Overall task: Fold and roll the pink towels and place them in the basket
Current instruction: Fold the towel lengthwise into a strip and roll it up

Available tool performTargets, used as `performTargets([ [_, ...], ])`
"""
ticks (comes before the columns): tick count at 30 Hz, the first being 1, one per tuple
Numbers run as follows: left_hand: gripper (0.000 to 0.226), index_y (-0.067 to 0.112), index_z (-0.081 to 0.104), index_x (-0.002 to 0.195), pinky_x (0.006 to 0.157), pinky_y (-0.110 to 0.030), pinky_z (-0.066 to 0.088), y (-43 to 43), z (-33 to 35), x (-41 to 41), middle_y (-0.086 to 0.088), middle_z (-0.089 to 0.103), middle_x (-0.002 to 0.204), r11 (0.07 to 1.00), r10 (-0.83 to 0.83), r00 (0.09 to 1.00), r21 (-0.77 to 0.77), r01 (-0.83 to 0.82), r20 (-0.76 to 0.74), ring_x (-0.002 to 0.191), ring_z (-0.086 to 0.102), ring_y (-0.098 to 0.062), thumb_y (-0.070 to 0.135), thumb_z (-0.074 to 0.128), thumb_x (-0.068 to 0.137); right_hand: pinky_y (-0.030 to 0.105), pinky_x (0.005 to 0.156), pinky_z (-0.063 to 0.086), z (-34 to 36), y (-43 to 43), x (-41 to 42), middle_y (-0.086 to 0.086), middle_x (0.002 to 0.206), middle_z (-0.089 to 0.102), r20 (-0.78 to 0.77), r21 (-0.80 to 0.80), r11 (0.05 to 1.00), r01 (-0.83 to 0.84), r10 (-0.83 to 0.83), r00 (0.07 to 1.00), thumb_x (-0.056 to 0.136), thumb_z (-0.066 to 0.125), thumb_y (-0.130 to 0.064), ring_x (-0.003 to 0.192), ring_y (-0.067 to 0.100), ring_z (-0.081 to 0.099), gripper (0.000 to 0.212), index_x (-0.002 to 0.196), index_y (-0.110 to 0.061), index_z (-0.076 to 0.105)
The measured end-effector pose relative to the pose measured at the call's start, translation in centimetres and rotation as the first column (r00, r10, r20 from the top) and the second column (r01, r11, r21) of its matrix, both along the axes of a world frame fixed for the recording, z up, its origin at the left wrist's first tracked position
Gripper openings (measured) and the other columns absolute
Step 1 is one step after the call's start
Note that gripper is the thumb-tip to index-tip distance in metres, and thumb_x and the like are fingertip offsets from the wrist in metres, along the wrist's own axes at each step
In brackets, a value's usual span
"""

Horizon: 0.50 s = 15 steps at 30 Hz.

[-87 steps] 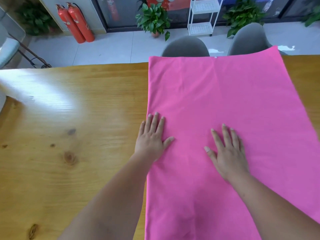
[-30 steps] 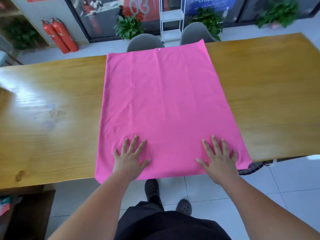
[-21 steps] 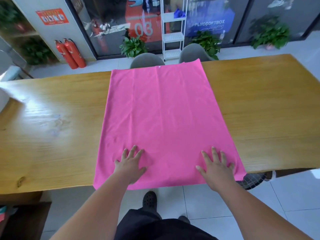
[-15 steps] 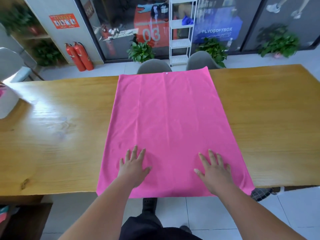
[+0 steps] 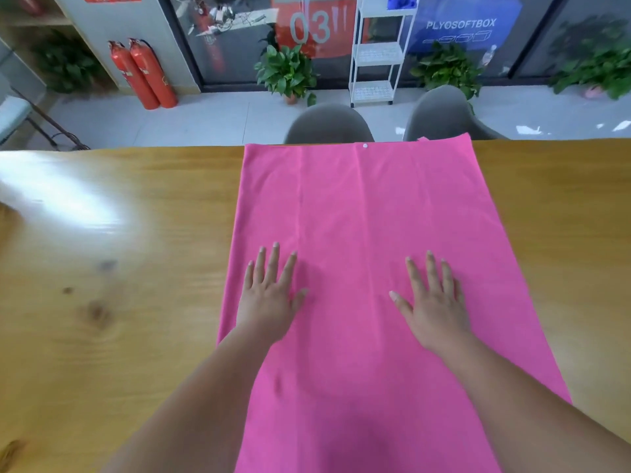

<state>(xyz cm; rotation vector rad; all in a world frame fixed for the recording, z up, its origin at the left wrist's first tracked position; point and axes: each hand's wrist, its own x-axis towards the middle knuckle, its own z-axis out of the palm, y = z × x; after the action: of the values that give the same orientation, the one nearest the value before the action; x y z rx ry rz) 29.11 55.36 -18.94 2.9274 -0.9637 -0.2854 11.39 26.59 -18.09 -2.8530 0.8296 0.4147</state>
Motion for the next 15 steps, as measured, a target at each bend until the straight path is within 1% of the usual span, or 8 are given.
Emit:
performTargets([
  [3,0.080,0.035,-0.004,0.168,0.131,-0.054,-0.001,0.0,-2.0,3.6,-0.003,-0.016,0.176,0.999,0.040,0.999,0.010,-0.040,0.004,0.160,-0.023,-0.028,0.078,0.010,0.102,0.057,0.130,0.005,-2.3,-0.7,2.5,0.010,0.175,-0.016,0.022,-0.040,0.997,0.060,-0.059,0.998,0.099,0.002,-0.080,0.161,0.035,-0.012,0.085,0.168,-0.031,-0.006],
  [5,0.084,0.036,-0.001,0.169,0.131,-0.053,-0.001,0.6,-3.0,4.9,-0.001,-0.012,0.177,0.998,0.060,0.998,0.007,-0.061,0.026,0.161,-0.020,-0.026,0.082,0.013,0.100,0.056,0.130,0.009,-3.3,-0.6,3.0,0.010,0.176,-0.009,0.037,-0.071,0.994,0.081,-0.079,0.996,0.099,0.005,-0.079,0.161,0.034,-0.009,0.085,0.169,-0.031,0.000],
  [7,0.084,0.037,0.002,0.169,0.132,-0.053,0.002,0.7,-3.6,5.6,0.000,-0.008,0.177,0.998,0.065,0.996,-0.016,-0.065,0.058,0.162,-0.017,-0.025,0.082,0.017,0.100,0.055,0.130,0.010,-3.7,-0.7,3.6,0.008,0.177,-0.005,0.069,-0.092,0.992,0.088,-0.082,0.994,0.100,0.011,-0.077,0.162,0.032,-0.008,0.083,0.169,-0.032,0.002],
  [9,0.083,0.037,0.006,0.169,0.131,-0.053,0.004,0.2,-3.8,6.5,0.001,-0.005,0.178,0.997,0.071,0.995,-0.041,-0.068,0.073,0.163,-0.014,-0.025,0.082,0.020,0.100,0.055,0.130,0.010,-3.9,-1.2,4.6,0.006,0.177,-0.005,0.087,-0.116,0.989,0.087,-0.077,0.993,0.100,0.013,-0.077,0.162,0.030,-0.008,0.082,0.169,-0.034,0.001],
  [11,0.083,0.037,0.007,0.169,0.131,-0.053,0.004,-0.4,-4.0,7.4,0.000,-0.004,0.178,0.997,0.067,0.996,-0.050,-0.064,0.061,0.163,-0.013,-0.025,0.081,0.021,0.100,0.055,0.130,0.009,-4.1,-1.9,5.5,0.005,0.177,-0.009,0.072,-0.125,0.988,0.088,-0.080,0.994,0.100,0.010,-0.078,0.162,0.030,-0.011,0.082,0.168,-0.035,-0.003],
  [14,0.084,0.037,0.004,0.169,0.131,-0.054,0.001,-0.8,-4.4,8.4,-0.001,-0.008,0.177,0.998,0.056,0.998,-0.017,-0.055,0.030,0.162,-0.016,-0.026,0.083,0.016,0.099,0.055,0.130,0.005,-4.4,-2.6,6.1,0.004,0.175,-0.020,0.018,-0.108,0.991,0.080,-0.078,0.997,0.100,0.005,-0.078,0.161,0.030,-0.017,0.081,0.166,-0.036,-0.013],
  [15,0.085,0.036,0.003,0.169,0.131,-0.054,0.000,-0.8,-4.4,8.5,-0.002,-0.009,0.177,0.998,0.058,0.998,-0.011,-0.057,0.012,0.162,-0.017,-0.026,0.083,0.014,0.099,0.056,0.130,0.004,-4.3,-2.6,6.4,0.005,0.174,-0.021,0.006,-0.098,0.992,0.083,-0.083,0.997,0.099,0.005,-0.078,0.161,0.031,-0.018,0.081,0.166,-0.035,-0.013],
])
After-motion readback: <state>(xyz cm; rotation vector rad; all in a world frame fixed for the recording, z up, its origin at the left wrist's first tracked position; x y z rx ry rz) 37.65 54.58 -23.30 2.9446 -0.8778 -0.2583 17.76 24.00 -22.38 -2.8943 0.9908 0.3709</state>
